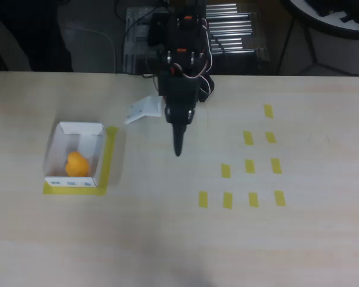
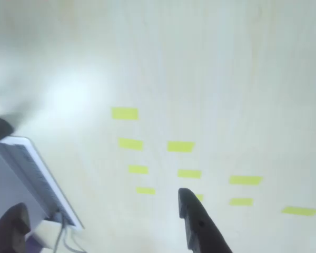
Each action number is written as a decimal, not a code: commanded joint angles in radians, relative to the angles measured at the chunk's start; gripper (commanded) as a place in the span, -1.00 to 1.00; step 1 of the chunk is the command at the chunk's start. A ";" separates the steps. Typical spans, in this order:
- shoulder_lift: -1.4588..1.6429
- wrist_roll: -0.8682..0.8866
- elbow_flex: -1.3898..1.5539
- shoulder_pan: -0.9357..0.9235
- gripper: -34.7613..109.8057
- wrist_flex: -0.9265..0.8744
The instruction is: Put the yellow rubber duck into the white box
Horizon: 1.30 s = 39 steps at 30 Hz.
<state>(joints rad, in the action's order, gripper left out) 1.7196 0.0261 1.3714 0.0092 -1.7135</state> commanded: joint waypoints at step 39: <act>0.118 0.184 0.607 0.135 -0.18 0.301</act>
<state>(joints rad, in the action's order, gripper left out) 1.7457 0.1979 1.9221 0.1381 -1.4481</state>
